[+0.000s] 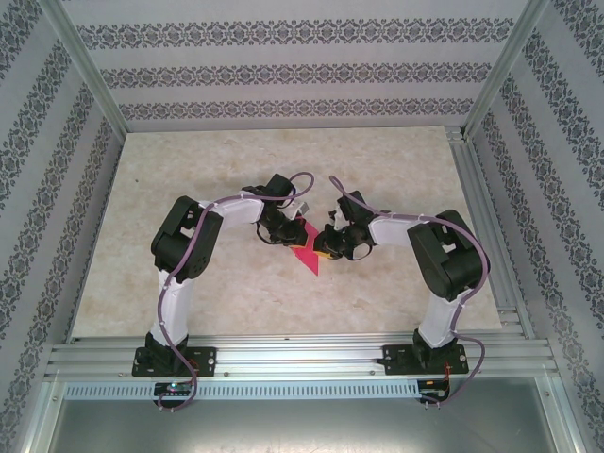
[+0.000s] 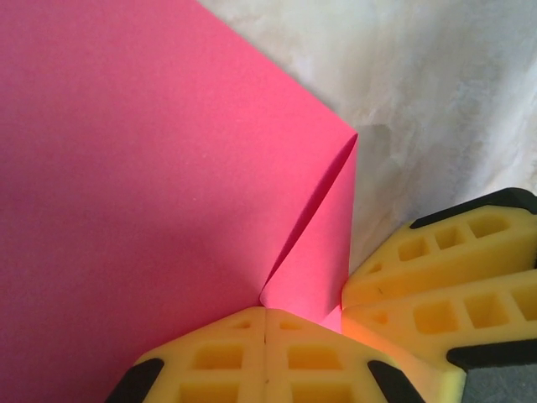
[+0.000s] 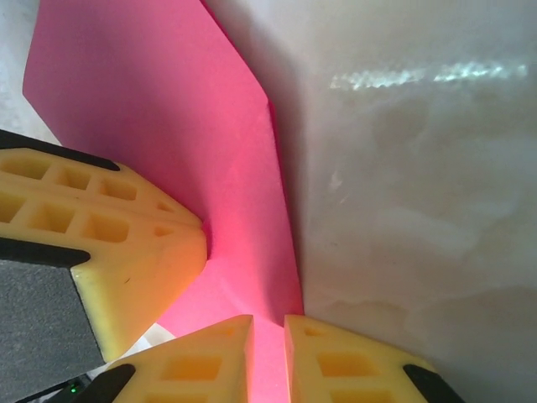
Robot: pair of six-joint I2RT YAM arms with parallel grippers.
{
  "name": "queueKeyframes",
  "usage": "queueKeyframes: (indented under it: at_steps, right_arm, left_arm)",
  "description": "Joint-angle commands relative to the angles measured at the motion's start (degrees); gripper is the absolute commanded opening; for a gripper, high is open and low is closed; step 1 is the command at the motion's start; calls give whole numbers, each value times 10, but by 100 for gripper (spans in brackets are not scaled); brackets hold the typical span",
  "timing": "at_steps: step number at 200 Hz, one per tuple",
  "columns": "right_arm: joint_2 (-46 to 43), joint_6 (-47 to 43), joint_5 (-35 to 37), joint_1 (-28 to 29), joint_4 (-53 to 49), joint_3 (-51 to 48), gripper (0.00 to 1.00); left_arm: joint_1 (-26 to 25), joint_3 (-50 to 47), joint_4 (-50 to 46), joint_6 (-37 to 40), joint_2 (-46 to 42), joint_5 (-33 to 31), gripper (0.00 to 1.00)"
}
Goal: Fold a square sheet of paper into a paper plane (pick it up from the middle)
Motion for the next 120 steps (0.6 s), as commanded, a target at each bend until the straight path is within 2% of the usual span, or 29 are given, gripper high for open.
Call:
queueKeyframes:
  at_steps: [1, 32, 82, 100, 120]
  right_arm:
    - [-33, -17, 27, -1, -35, 16, 18]
    - [-26, -1, -7, -17, 7, 32, 18]
    - [30, 16, -19, -20, 46, 54, 18]
    - [51, 15, -13, -20, 43, 58, 18]
    - [67, -12, 22, -20, -13, 75, 18]
  left_arm:
    - [1, 5, -14, 19, 15, -23, 2]
    - [1, 5, -14, 19, 16, -23, 2]
    - [2, 6, -13, 17, 16, -23, 2]
    - [1, 6, -14, 17, 15, -22, 2]
    - [2, 7, -16, 19, 15, -23, 2]
